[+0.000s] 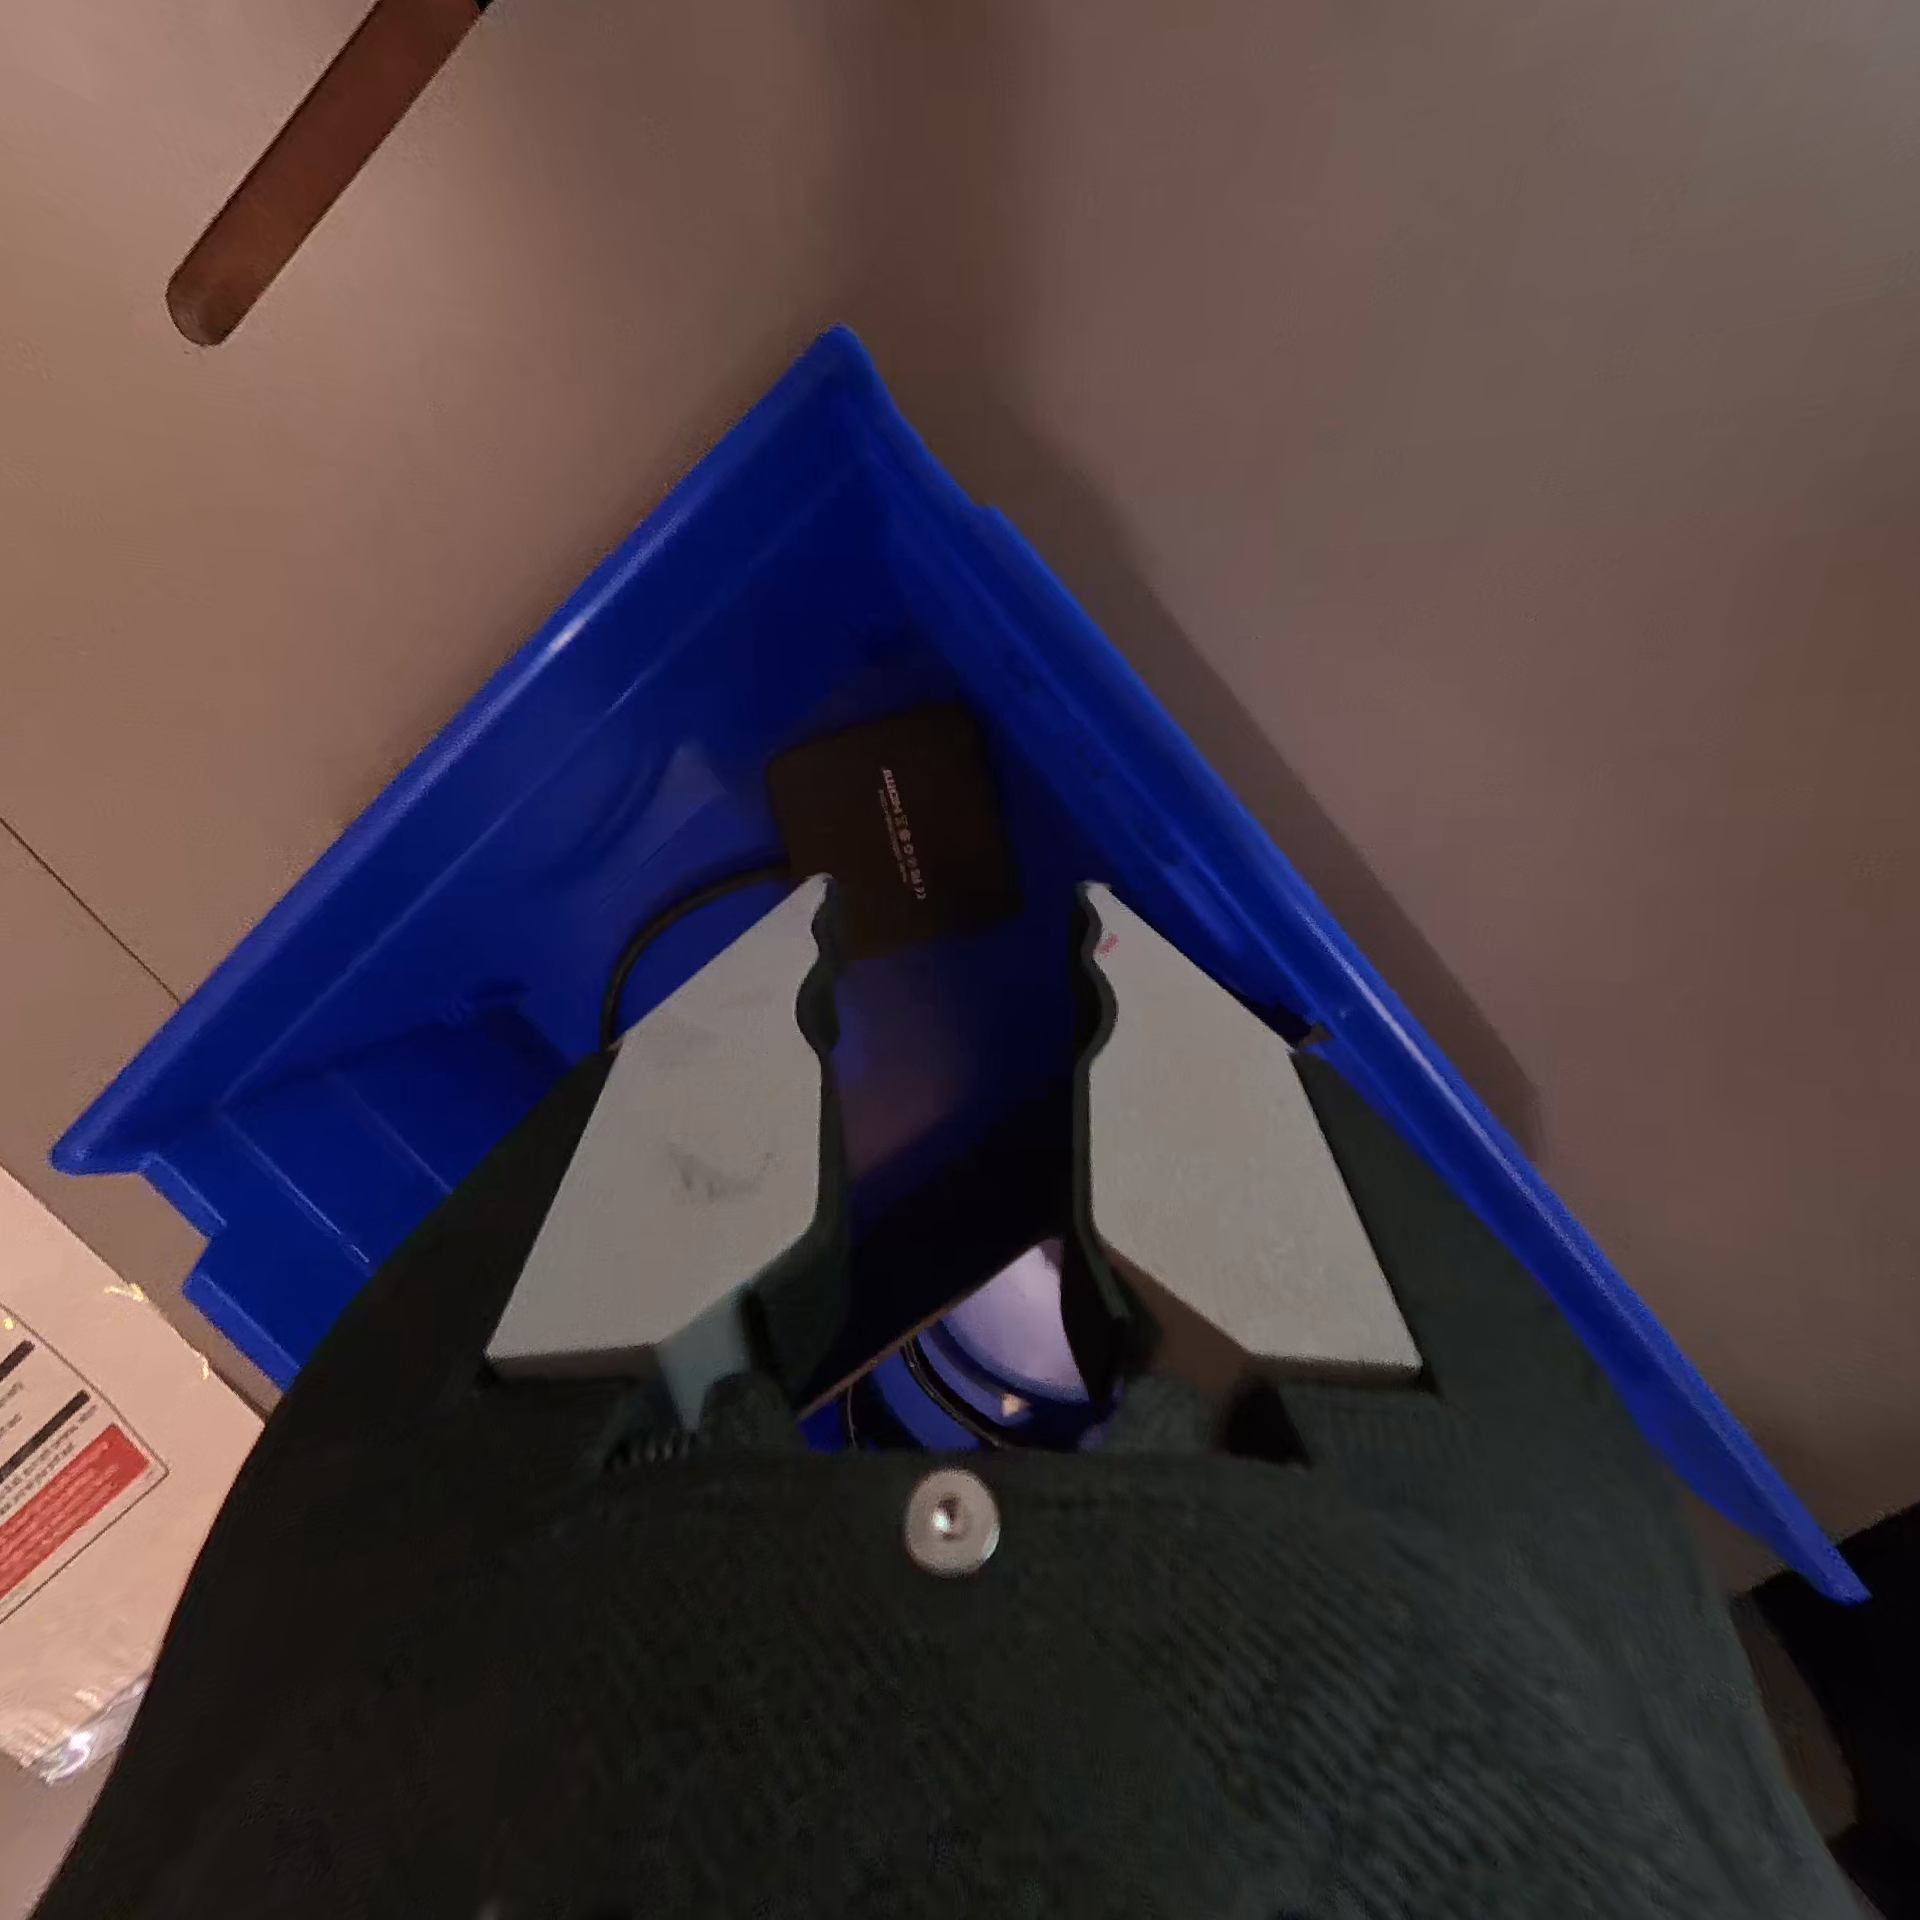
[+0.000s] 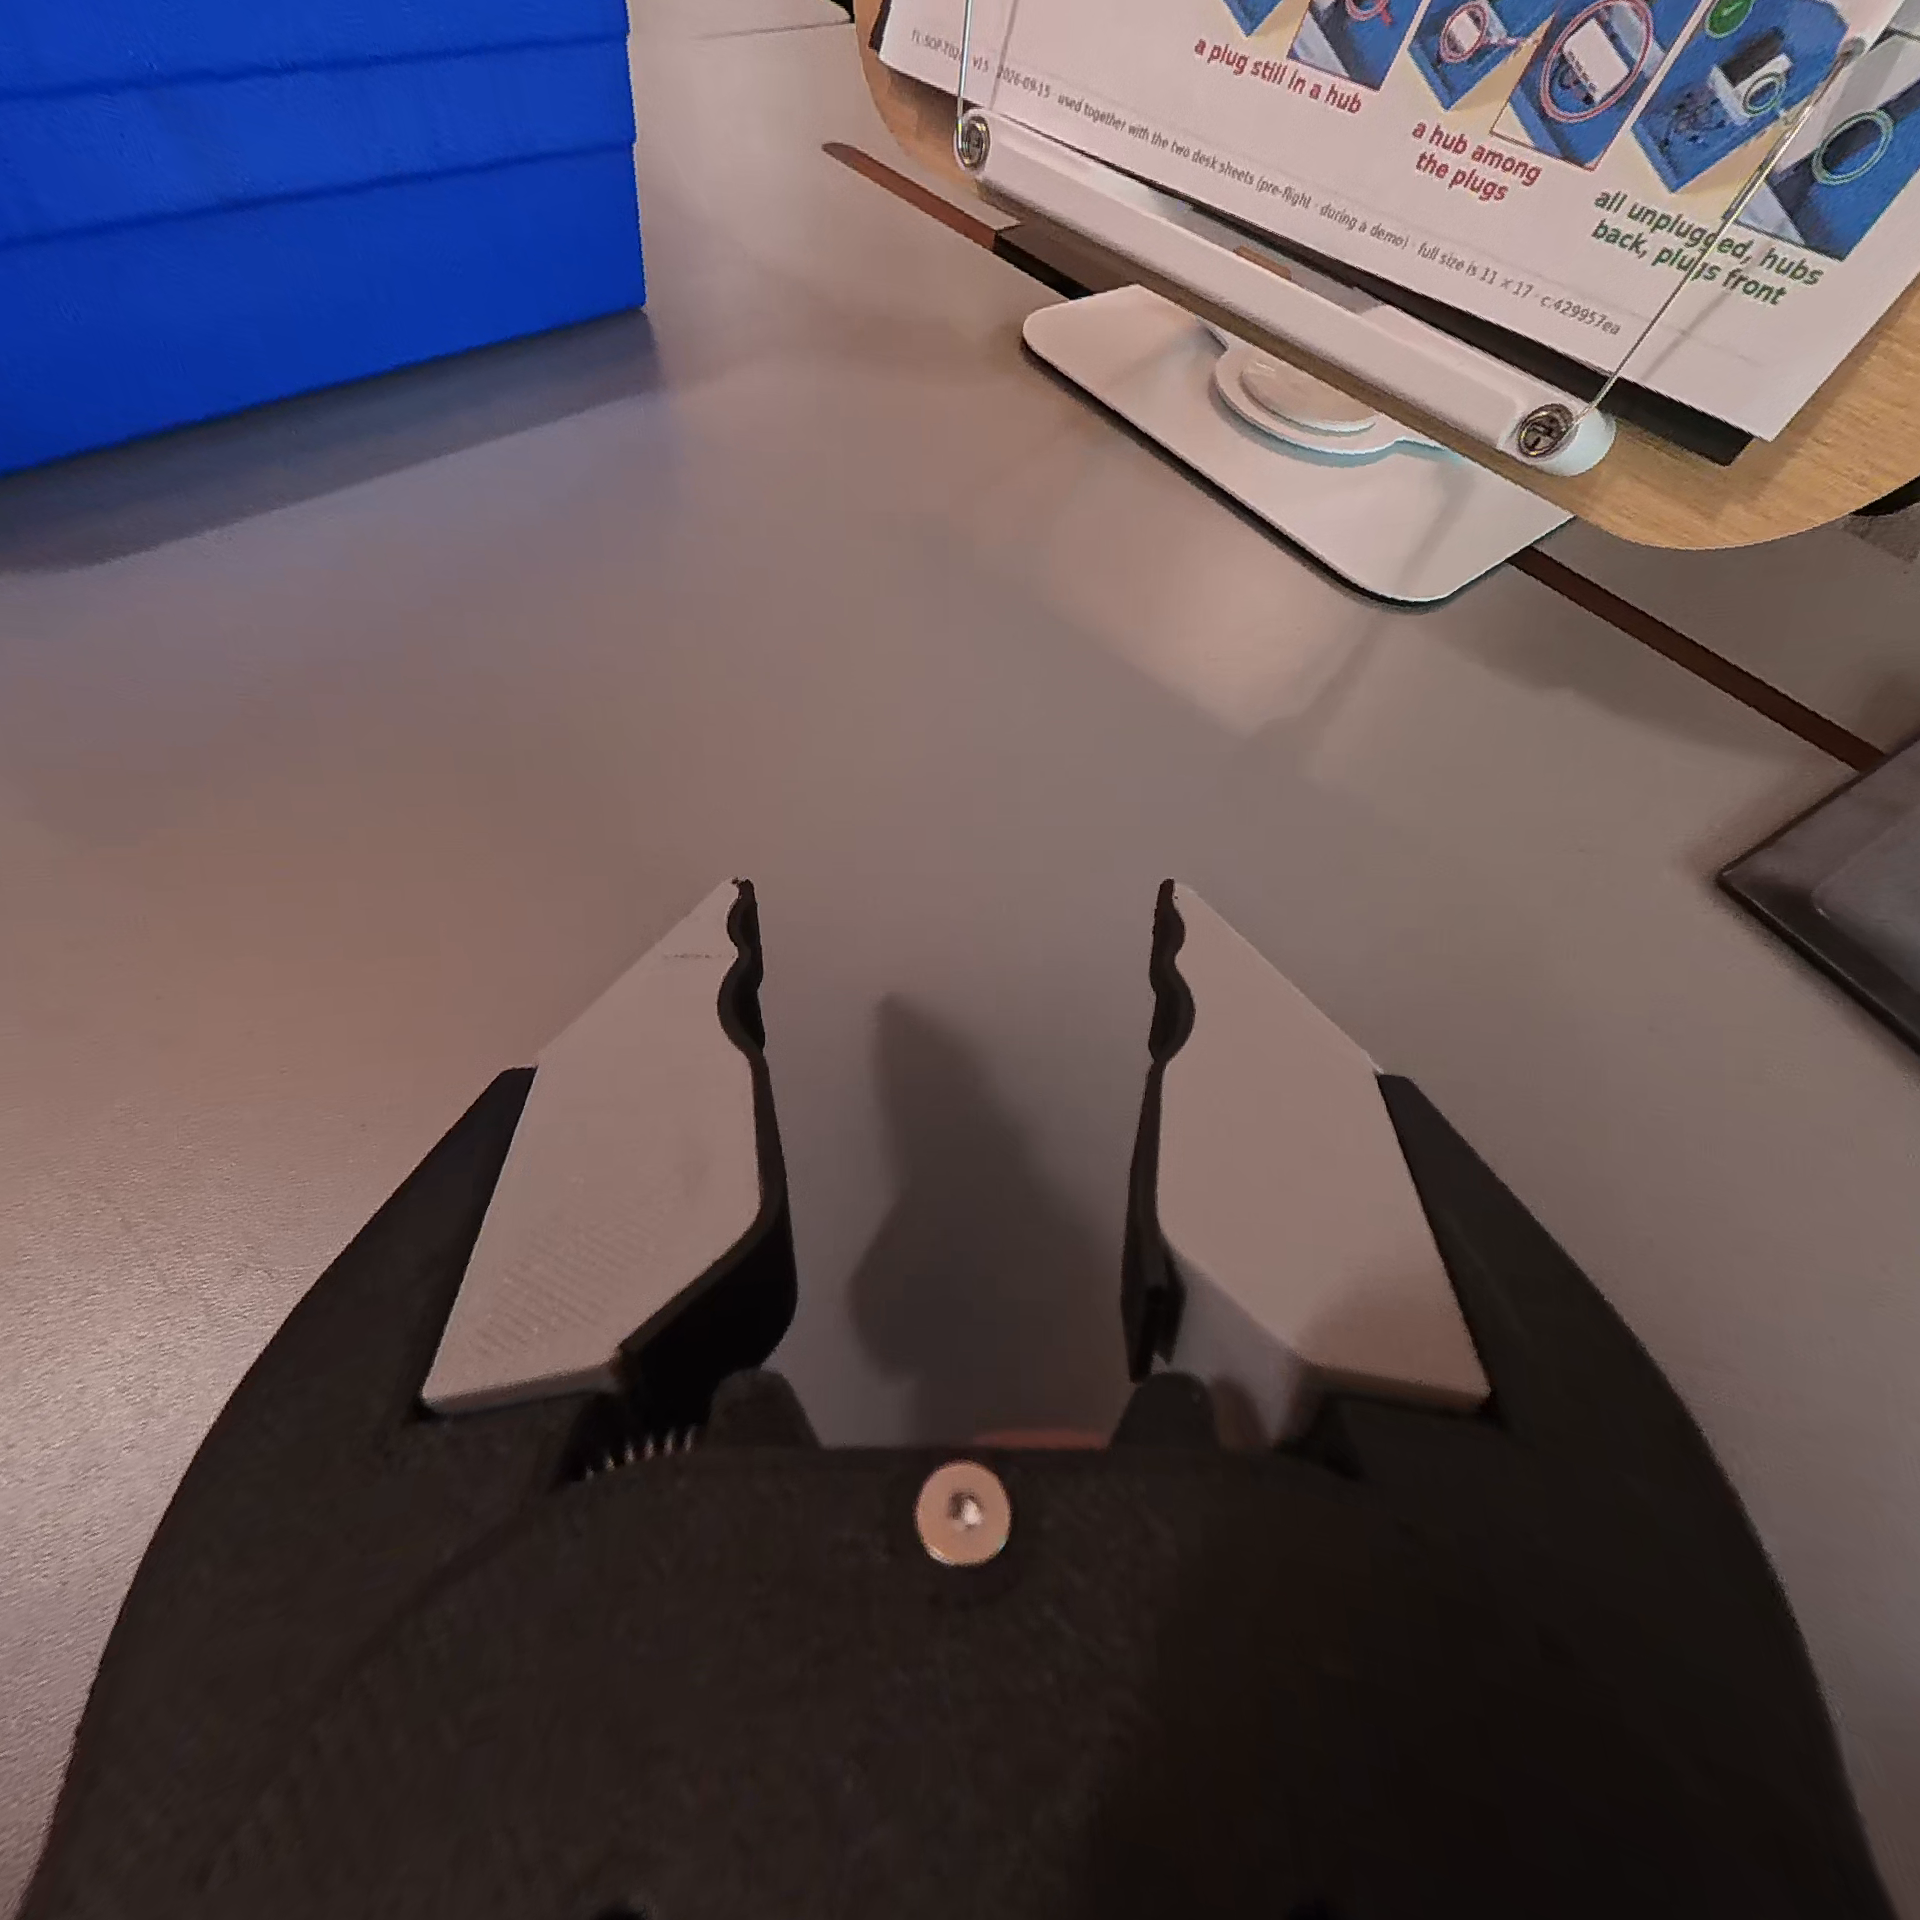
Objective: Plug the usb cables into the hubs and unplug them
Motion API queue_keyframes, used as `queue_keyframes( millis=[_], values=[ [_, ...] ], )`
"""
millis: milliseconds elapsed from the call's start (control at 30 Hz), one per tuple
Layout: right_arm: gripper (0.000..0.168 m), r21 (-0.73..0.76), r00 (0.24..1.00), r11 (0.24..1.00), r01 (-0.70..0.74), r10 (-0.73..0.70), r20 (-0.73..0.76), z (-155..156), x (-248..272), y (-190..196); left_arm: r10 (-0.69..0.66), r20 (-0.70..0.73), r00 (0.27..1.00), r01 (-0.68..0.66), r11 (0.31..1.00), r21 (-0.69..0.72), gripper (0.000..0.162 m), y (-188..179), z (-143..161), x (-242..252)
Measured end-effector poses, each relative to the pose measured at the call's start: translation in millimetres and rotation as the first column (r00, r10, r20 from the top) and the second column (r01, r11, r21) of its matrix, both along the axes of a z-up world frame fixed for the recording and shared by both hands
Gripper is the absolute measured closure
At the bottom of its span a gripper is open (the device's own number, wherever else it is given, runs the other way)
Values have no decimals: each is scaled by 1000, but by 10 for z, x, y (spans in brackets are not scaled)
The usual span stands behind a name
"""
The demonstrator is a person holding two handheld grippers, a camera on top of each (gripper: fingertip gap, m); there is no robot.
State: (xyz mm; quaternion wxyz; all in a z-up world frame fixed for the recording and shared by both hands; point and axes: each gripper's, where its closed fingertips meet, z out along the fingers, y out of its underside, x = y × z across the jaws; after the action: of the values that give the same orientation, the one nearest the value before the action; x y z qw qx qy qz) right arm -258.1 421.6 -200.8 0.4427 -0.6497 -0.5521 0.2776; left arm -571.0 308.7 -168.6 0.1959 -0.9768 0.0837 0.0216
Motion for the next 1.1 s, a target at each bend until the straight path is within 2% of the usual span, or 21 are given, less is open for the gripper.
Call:
queue_keyframes(
  millis=[133,333,500,633,733,967,1033,1100],
  values=[
    [92,13,999,999,-44,44,-19,47,-32,-94,-8,31,999,7,999,38,119,81,3,-44],
    [87,-128,976,969,-213,204,-77,55,-139,-440,-76,66,995,70,993,98,122,109,-34,18],
    [84,-112,925,922,-369,354,-136,115,-166,-644,-145,69,987,136,984,116,117,40,-114,52],
    [84,-97,909,911,-400,381,-168,167,-177,-675,-218,90,972,207,972,115,105,-6,-199,110],
    [84,-95,890,895,-436,413,-194,202,-193,-737,-232,70,970,222,967,128,101,30,-258,72],
    [86,-73,890,893,-445,431,-150,146,-254,-798,-182,-25,983,183,983,18,97,113,-584,-208],
    [87,-78,891,893,-443,428,-151,144,-264,-790,-158,-14,987,157,987,-33,89,82,-652,-235],
    [88,-96,894,895,-436,418,-159,148,-266,-767,-146,11,989,146,989,-30,91,105,-643,-212]
  ],
)
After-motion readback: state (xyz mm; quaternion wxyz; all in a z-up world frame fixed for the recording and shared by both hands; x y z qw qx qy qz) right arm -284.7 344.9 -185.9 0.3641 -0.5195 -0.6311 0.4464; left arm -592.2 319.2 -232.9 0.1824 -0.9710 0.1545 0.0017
